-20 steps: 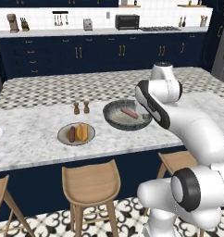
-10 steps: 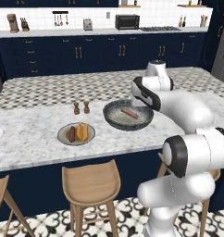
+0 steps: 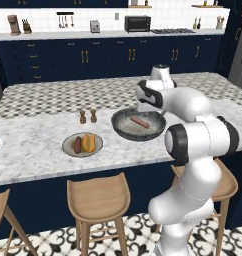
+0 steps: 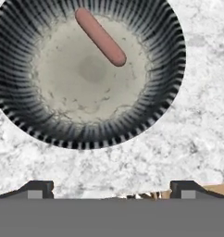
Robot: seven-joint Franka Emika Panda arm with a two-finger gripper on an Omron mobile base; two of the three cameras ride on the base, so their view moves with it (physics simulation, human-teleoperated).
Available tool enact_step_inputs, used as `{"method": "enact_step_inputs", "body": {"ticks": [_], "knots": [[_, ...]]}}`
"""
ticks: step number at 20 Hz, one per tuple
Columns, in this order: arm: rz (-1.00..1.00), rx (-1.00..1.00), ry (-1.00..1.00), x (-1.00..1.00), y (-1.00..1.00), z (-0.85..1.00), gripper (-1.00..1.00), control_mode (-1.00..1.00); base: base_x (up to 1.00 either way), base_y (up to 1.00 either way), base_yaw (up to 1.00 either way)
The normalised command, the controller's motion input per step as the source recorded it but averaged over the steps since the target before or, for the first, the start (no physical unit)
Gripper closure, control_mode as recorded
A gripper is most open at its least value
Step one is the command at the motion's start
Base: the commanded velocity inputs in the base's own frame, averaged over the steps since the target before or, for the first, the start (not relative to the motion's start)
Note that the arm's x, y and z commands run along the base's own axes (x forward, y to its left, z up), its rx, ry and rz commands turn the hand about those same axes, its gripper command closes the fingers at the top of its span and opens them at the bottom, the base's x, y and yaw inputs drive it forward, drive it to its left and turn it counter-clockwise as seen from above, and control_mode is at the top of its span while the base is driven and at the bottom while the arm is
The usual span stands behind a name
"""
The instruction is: Place one bun and one sausage from the bowl on each plate.
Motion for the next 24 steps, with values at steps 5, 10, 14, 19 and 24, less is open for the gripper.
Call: {"method": "enact_step_inputs", "body": {"ticks": [5, 10, 14, 19, 24], "knots": [[0.01, 0.0, 0.0, 0.33, 0.0, -0.19, -1.0, -1.0, 0.0, 0.0, 0.0], [0.0, 0.0, 0.0, 0.4, 0.0, -0.14, -1.0, -1.0, 0.0, 0.0, 0.0], [0.0, 0.0, 0.0, 0.7, 0.0, -0.25, -1.0, -1.0, 0.0, 0.0, 0.0], [0.06, -0.03, 0.0, 0.56, 0.0, -0.59, -1.0, -1.0, 0.0, 0.0, 0.0], [0.24, -0.03, 0.01, 0.19, -0.02, -0.69, -1.0, -1.0, 0.0, 0.0, 0.0]]}}
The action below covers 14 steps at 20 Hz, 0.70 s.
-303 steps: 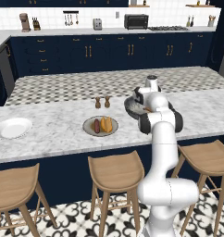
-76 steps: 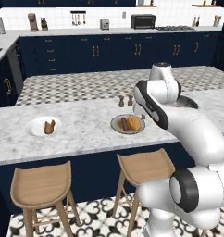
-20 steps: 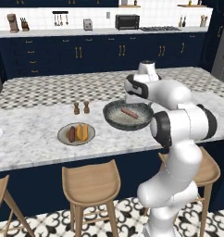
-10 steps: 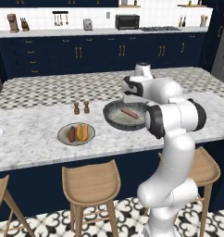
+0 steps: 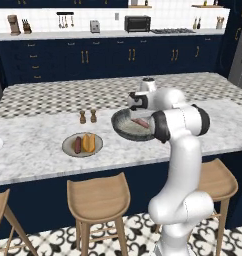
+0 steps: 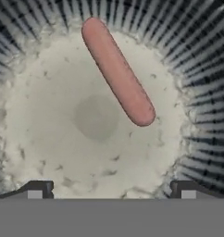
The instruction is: Place one bun and one sausage from the bowl on each plate.
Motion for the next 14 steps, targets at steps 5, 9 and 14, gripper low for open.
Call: {"method": "enact_step_inputs", "body": {"ticks": [5, 9, 14], "knots": [[0.31, -0.01, 0.0, 0.31, -0.17, -0.46, -1.0, -1.0, 0.0, 0.0, 0.0], [0.2, 0.0, 0.0, 0.43, -0.07, -0.22, -1.0, -1.0, 0.0, 0.0, 0.0], [0.08, -0.01, 0.0, 0.29, 0.0, -0.11, -1.0, -1.0, 0.0, 0.0, 0.0]]}}
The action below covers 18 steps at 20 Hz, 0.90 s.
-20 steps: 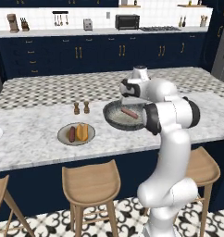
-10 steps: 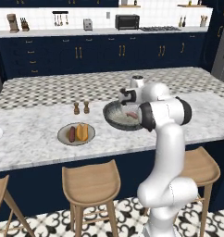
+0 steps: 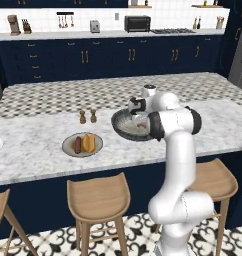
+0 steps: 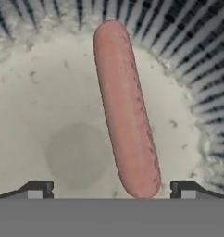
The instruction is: Place one bun and one sausage from the bowl on each plate.
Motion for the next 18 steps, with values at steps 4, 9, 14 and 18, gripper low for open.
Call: {"method": "enact_step_inputs", "body": {"ticks": [4, 9, 14, 18], "knots": [[0.02, -0.02, 0.0, 0.19, 0.0, -0.2, -1.0, -1.0, 0.0, 0.0, 0.0], [0.01, -0.04, 0.0, 0.14, 0.0, -0.35, -1.0, -1.0, 0.0, 0.0, 0.0], [0.0, 0.0, 0.0, 0.16, 0.0, -0.16, -1.0, -1.0, 0.0, 0.0, 0.0], [0.0, -0.02, 0.0, 0.13, 0.0, -0.22, 1.0, -1.0, 0.0, 0.0, 0.0]]}}
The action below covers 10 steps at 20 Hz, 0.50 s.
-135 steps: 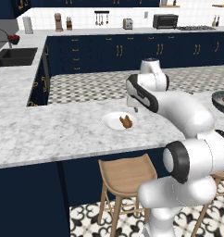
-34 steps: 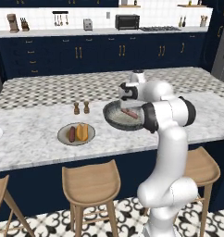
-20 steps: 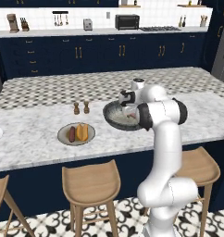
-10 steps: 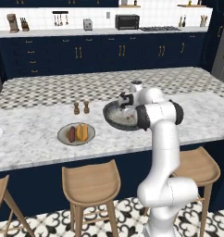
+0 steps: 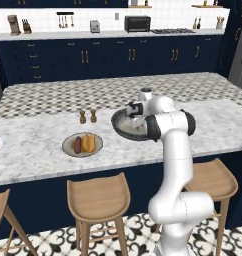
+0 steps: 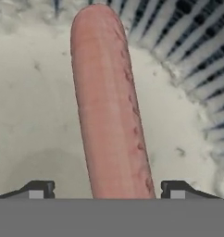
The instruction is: Place one bun and one sausage from the bowl on each plate.
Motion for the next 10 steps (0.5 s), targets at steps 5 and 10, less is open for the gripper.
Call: {"method": "enact_step_inputs", "body": {"ticks": [5, 10], "knots": [[0.0, 0.0, -0.01, 0.1, 0.0, -0.18, 1.0, -1.0, 0.0, 0.0, 0.0], [-0.08, 0.0, 0.0, -0.07, 0.0, 0.21, 1.0, -1.0, 0.0, 0.0, 0.0]]}}
